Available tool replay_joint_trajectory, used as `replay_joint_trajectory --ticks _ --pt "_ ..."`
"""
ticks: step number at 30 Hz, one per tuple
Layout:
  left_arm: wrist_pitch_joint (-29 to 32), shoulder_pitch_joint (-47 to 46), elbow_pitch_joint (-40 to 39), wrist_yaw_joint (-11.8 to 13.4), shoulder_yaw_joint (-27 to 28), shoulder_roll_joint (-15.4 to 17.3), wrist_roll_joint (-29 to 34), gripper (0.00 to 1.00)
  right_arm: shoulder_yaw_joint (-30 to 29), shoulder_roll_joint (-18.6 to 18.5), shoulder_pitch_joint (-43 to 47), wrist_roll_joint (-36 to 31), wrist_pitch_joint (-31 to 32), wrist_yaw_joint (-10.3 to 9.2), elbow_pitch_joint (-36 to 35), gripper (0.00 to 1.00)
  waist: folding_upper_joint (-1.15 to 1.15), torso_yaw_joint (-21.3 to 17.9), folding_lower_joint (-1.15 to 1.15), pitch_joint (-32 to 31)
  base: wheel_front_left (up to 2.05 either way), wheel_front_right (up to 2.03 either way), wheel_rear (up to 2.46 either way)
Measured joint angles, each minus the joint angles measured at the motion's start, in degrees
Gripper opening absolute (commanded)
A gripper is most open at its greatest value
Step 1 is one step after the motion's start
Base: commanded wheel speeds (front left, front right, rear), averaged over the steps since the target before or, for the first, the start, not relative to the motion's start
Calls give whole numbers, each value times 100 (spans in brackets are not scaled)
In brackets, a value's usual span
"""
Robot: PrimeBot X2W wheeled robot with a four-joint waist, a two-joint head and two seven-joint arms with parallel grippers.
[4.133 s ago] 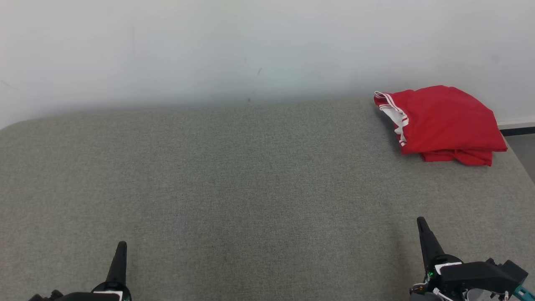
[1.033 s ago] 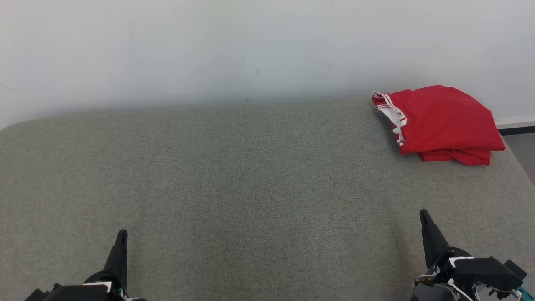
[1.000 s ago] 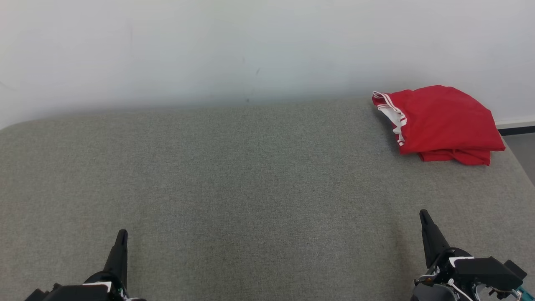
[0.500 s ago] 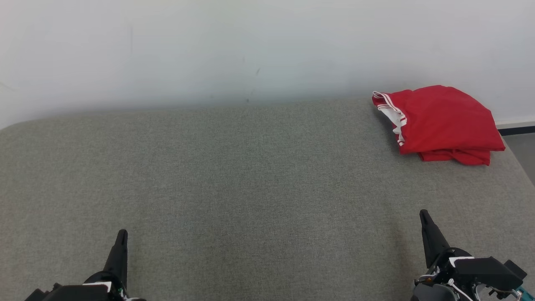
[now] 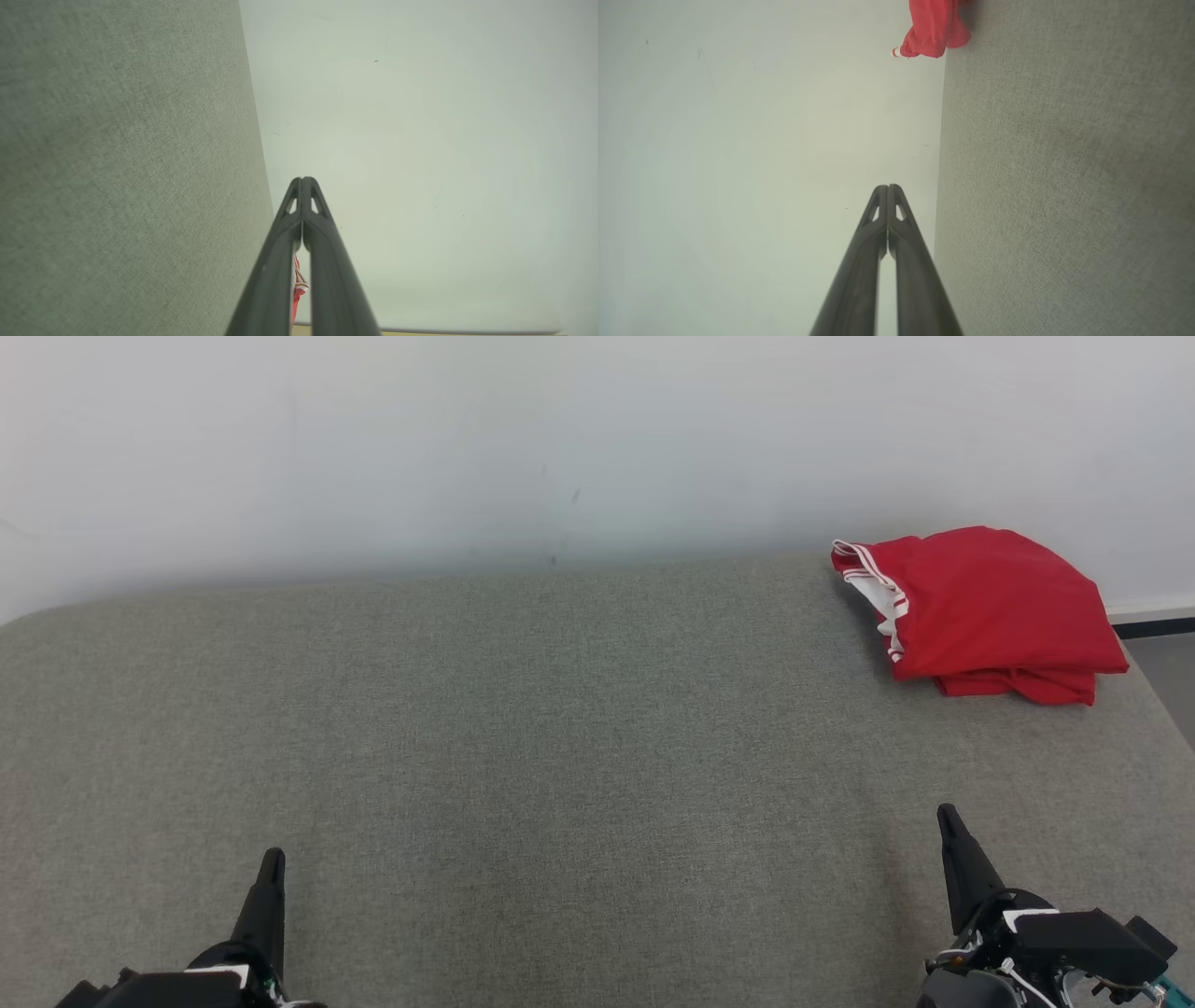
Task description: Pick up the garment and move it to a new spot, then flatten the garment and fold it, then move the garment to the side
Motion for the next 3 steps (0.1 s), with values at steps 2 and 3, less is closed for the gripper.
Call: replay_joint_trajectory --ticks 2,3 --pt "0 0 -1 0 -1 0 0 0 0 0 0 0 0 0 0 0 0 0 0 0 0 0 0" --pt "0 0 -1 0 -1 0 0 0 -1 0 0 0 0 0 0 0 0 0 0 0 0 0 0"
